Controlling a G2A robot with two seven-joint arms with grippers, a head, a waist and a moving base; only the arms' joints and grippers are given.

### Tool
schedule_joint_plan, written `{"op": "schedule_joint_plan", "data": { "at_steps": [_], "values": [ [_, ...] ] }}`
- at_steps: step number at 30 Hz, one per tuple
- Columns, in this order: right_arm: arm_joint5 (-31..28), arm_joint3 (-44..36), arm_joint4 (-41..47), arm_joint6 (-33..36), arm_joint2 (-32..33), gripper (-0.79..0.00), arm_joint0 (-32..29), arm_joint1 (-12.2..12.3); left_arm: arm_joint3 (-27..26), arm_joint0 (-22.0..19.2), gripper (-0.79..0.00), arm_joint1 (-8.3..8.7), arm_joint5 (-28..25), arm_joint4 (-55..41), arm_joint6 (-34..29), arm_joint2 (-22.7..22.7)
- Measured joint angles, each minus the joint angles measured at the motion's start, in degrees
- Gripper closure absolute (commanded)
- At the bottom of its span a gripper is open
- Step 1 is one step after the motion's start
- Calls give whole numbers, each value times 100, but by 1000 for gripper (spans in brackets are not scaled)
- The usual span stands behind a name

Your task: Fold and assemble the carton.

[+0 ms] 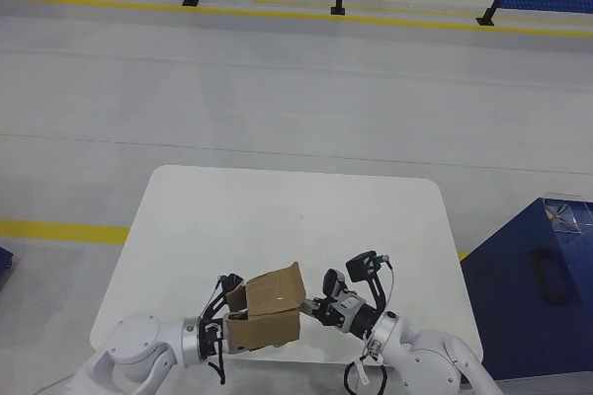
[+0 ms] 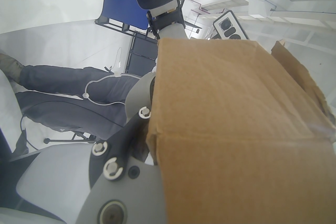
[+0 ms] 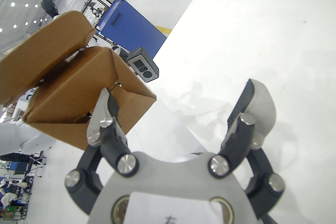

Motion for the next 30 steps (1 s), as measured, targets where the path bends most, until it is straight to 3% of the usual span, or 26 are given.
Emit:
{"op": "schedule_joint_plan", "data": {
  "at_steps": [6, 11, 20, 30],
  "values": [
    [-149, 7, 221, -242, 216, -785, -130, 12, 59, -60, 0, -18, 92, -242, -114, 52],
    [-252, 26, 391, -22, 454, -785, -310, 52, 129, -113, 0, -25, 169, -418, -164, 37],
    [-282, 145, 291, -27, 93, -785, -108, 17, 117, -159, 0, -44, 227, -473, -120, 119],
    [-353, 105, 371, -93, 194, -785, -225, 34, 179, -131, 0, -42, 178, -499, -159, 110]
  ]
}}
